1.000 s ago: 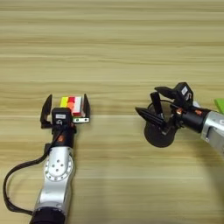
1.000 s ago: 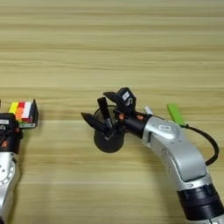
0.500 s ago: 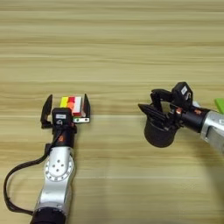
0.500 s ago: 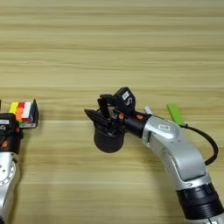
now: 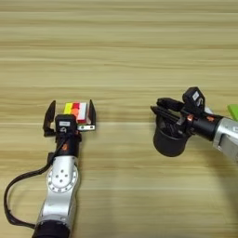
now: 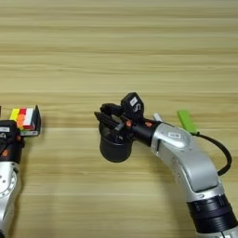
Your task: Move the objects on the table
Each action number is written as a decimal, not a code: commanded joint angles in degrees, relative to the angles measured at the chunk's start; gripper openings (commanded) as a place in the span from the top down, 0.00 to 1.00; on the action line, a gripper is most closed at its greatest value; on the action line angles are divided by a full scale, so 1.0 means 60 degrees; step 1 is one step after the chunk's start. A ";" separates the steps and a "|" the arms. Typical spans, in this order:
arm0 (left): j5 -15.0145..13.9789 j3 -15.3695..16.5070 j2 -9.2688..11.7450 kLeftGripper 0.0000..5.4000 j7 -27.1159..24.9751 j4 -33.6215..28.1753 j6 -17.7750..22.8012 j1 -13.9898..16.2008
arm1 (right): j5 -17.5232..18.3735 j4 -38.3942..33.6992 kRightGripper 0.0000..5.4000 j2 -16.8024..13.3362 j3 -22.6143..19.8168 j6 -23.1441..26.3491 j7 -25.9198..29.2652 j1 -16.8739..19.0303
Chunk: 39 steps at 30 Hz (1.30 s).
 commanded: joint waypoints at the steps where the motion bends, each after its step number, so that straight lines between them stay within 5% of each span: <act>1: 0.0123 -0.0022 0.0000 0.00 0.0054 -0.0089 0.0159 0.0038 | -0.0021 0.0057 0.78 -0.0008 -0.0055 0.0080 0.0007 -0.0108; 26: 0.0136 -0.0036 -0.0037 0.00 0.0116 0.0052 0.0149 -0.0064 | 0.0874 -0.1432 0.78 0.0018 -0.0595 0.0850 -0.0239 -0.0168; 39: 0.0147 -0.0044 -0.0044 0.00 0.0125 0.0056 0.0143 -0.0063 | 0.1436 -0.2119 0.78 -0.0090 -0.1597 0.0936 -0.0579 -0.0721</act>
